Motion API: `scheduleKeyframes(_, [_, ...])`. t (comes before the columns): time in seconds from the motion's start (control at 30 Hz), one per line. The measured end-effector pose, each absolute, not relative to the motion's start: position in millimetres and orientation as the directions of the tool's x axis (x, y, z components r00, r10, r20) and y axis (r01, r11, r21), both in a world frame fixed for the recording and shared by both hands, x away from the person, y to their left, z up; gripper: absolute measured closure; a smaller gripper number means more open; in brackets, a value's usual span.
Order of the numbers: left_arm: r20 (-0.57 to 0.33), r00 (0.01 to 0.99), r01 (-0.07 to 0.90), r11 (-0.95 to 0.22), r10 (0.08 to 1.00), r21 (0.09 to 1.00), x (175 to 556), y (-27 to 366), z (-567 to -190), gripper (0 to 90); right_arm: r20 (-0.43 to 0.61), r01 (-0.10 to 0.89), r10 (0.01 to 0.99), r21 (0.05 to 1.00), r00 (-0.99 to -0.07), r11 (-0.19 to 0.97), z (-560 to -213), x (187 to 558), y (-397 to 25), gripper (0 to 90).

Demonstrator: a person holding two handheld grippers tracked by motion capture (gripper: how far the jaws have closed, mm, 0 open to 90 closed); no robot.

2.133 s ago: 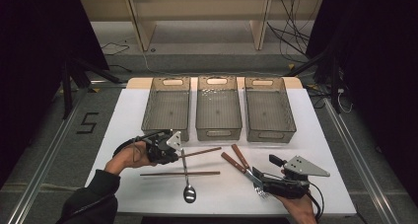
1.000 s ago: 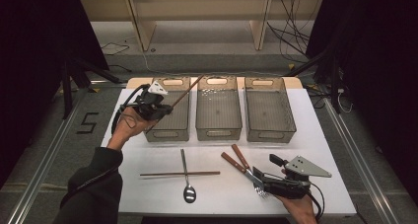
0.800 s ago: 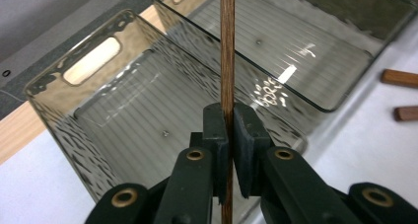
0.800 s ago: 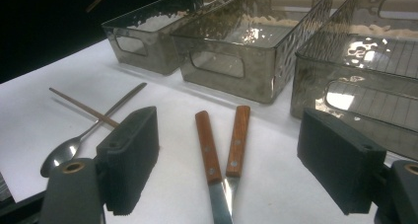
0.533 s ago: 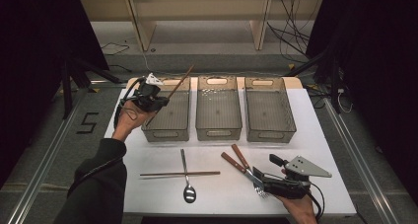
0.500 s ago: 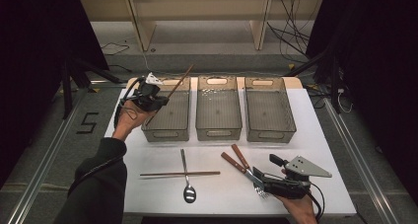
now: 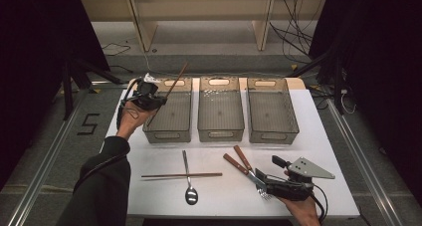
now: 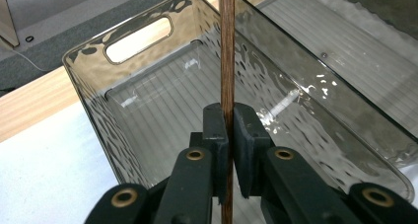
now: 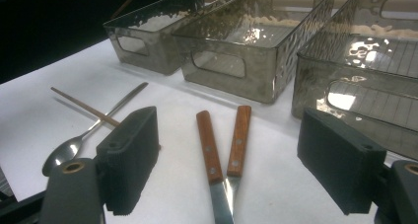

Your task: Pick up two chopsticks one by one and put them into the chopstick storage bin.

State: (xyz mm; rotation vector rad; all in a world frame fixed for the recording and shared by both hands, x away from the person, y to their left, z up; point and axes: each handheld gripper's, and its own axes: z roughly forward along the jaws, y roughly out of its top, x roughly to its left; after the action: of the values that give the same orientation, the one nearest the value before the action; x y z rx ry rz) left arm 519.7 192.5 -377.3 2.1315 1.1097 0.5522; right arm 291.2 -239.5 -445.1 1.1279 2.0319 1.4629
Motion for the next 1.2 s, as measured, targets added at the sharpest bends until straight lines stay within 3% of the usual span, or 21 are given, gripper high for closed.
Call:
scheduleKeyframes(1.03, [0.007,0.476,0.671,-0.368,0.88,0.644,529.4,193.1,-409.4,82.8,0.136,0.38,0.79,0.916,-0.598,0.13,-445.3,291.0,-239.6,24.4])
scheduleKeyframes(1.2, [-0.009,0.448,0.683,-0.335,0.894,0.649,528.6,194.4,-404.2,67.0,0.137,0.38,0.79,0.916,-0.598,0.129,-445.5,291.1,-240.0,24.5])
